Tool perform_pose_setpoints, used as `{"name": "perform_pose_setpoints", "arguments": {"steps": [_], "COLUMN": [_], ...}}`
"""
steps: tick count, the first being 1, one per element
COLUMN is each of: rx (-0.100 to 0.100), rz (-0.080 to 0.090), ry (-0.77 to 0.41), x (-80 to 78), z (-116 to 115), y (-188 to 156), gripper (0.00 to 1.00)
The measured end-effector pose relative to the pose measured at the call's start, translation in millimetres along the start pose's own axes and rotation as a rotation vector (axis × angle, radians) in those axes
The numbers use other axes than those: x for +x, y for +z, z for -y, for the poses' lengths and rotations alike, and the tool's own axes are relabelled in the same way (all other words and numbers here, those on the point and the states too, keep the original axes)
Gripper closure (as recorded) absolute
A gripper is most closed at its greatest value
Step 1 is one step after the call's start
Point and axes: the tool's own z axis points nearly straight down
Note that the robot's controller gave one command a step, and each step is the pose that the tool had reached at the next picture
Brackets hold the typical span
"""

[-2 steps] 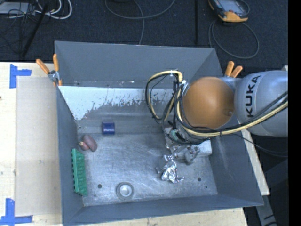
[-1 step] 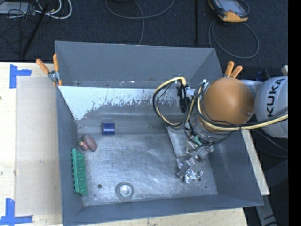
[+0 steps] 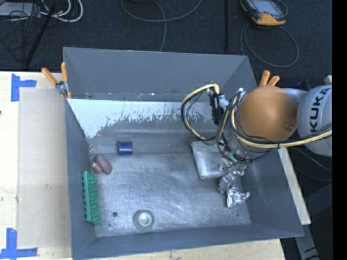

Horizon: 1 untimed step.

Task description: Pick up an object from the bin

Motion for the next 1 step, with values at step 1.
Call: {"name": "perform_pose_setpoints", "arguments": {"steps": [1], "rx": [0.025], "rz": [-0.003], "ry": [0.005], "x": [-1.6], "z": [-6.7], "y": [-2.0], "gripper": [1.00]}}
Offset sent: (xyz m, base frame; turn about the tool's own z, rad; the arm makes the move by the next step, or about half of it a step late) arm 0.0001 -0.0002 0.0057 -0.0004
